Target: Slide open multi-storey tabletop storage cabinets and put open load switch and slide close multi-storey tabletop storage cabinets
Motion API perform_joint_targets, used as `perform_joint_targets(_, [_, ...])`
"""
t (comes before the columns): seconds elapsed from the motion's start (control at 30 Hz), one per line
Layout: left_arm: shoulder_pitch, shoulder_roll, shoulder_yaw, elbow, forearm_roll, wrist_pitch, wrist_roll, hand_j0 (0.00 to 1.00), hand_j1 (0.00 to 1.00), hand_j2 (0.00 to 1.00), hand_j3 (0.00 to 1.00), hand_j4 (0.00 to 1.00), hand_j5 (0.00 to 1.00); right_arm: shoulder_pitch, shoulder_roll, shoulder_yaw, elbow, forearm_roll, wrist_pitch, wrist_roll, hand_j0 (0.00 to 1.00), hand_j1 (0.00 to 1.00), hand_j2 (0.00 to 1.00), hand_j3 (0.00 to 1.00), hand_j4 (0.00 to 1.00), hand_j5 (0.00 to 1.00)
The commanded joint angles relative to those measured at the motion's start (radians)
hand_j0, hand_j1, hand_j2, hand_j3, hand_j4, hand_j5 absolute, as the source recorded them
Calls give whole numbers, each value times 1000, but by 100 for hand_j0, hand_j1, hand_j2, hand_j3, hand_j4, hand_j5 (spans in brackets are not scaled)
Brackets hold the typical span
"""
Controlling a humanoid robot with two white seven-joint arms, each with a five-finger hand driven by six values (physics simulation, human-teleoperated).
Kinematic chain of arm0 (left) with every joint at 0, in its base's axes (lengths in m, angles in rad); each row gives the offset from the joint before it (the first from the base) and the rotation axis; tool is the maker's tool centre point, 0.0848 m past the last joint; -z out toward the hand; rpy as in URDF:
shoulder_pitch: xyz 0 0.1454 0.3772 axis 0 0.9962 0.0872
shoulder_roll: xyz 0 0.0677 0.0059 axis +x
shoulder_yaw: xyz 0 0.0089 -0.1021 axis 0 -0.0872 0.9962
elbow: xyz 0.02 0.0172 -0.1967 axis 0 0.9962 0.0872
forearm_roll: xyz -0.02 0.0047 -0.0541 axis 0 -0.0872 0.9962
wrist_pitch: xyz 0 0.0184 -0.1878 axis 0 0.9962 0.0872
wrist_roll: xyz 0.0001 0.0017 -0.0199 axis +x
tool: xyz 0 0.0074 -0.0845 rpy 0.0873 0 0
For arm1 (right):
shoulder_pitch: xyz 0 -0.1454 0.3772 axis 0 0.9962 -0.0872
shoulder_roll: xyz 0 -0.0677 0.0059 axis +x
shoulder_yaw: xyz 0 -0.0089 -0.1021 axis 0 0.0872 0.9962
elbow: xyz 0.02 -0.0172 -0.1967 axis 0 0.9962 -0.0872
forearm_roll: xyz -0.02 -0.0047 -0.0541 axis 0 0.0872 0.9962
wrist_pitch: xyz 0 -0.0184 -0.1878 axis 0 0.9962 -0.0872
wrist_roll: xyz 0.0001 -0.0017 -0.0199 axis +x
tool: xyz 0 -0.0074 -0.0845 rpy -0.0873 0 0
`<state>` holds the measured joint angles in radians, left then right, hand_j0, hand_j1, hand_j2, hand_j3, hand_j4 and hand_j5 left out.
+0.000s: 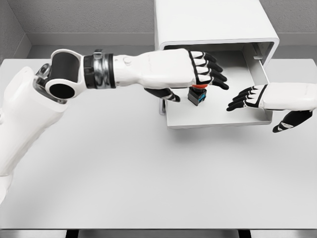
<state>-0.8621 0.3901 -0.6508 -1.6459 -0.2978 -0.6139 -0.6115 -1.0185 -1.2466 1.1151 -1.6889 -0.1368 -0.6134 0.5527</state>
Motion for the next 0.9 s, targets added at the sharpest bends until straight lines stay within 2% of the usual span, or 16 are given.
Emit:
perform_joint_targets(0.0, [2, 128, -3, -80, 167, 3, 1, 100, 100, 100, 100, 100, 100, 0, 3, -1, 0, -4, 3, 0, 100, 100, 100, 100, 100, 100])
perform_joint_targets(0.07, [11, 289, -6, -118, 345, 3, 1, 100, 100, 100, 100, 100, 100, 0, 4, -1, 0, -4, 3, 0, 100, 100, 100, 100, 100, 100])
perform_joint_targets(0.13, [64, 467, -4, -118, 459, 3, 1, 100, 100, 100, 100, 100, 100, 0, 35, -5, -2, -3, 3, 0, 100, 100, 100, 100, 100, 100])
perform_joint_targets(0.17, [81, 535, -3, -118, 486, 3, 1, 100, 100, 100, 100, 100, 100, 0, 41, -5, 0, -4, 3, 0, 100, 100, 100, 100, 100, 100])
perform_joint_targets(0.23, [118, 590, 5, -110, 490, 3, 1, 100, 100, 100, 100, 100, 100, 2, 49, -5, -2, -3, 3, 0, 100, 100, 100, 100, 100, 100])
perform_joint_targets(0.27, [126, 624, 7, -81, 490, 3, 1, 100, 100, 100, 100, 100, 100, 3, 58, -5, -2, -3, 3, 0, 100, 100, 100, 100, 100, 100])
perform_joint_targets(0.3, [129, 625, 5, -60, 488, 3, 1, 100, 100, 100, 100, 100, 100, 5, 59, -5, -2, -1, 3, 0, 100, 100, 100, 100, 100, 100])
perform_joint_targets(0.5, [167, 622, 8, -52, 482, 3, 1, 100, 100, 100, 100, 100, 100, 26, 85, -14, 3, 23, 3, 0, 100, 100, 100, 100, 100, 100])
perform_joint_targets(0.63, [169, 622, 7, -52, 483, 3, 1, 100, 100, 100, 100, 100, 100, 63, 107, -87, 9, 55, 3, -2, 100, 100, 100, 100, 100, 100])
perform_joint_targets(0.87, [170, 622, -3, -52, 483, 3, 1, 100, 100, 100, 100, 100, 100, 69, 138, -107, 28, 83, 3, 0, 100, 100, 100, 100, 100, 100])
